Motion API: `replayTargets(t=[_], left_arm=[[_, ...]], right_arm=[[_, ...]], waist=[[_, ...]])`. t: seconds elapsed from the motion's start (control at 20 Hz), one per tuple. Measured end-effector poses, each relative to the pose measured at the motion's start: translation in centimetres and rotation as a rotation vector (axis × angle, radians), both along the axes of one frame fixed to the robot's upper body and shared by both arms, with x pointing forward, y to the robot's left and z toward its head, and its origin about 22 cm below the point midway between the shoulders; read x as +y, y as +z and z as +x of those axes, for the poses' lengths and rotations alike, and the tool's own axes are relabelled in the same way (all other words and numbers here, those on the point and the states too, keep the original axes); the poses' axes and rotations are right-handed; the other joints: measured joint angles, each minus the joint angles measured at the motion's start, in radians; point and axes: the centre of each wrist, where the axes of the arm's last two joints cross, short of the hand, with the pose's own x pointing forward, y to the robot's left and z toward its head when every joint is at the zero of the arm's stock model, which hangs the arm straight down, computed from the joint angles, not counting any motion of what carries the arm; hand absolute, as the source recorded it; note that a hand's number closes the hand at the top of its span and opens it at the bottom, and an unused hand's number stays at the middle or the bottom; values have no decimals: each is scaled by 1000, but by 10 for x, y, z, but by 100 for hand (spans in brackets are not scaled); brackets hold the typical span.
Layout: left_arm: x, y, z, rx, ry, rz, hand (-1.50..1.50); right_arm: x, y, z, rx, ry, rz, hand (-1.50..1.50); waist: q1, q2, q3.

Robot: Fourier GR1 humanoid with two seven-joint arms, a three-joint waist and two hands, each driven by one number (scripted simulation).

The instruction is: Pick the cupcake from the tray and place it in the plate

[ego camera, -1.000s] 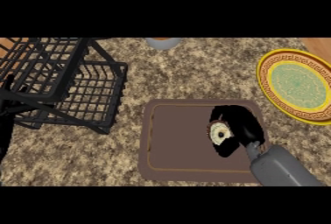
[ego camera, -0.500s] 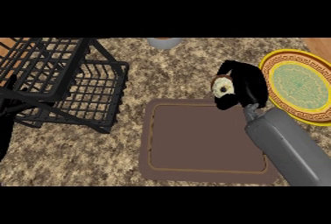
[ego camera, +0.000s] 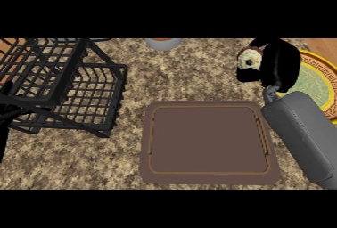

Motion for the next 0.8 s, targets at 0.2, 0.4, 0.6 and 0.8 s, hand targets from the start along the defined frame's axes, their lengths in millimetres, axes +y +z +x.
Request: replayTargets(t=[0.2,0.4,0.6,0.8], left_arm=[[1,-1,-3,-1,15,-6,0],[0,-1,-5,-4,12,-29,0],[-2,-2,-6,-8,20,-58,0],[-4,-1,-6,2,10,-84,0]], right_arm=[[-18,3,5,-33,-79,67,150],[-45,2,9,-46,-158,91,150],[-75,-5,9,-41,-214,101,150],[-110,-15,5,7,-257,76,150]], waist=[[-7,1,1],[-8,3,-1],[-9,5,-2],[-4,6,-4]])
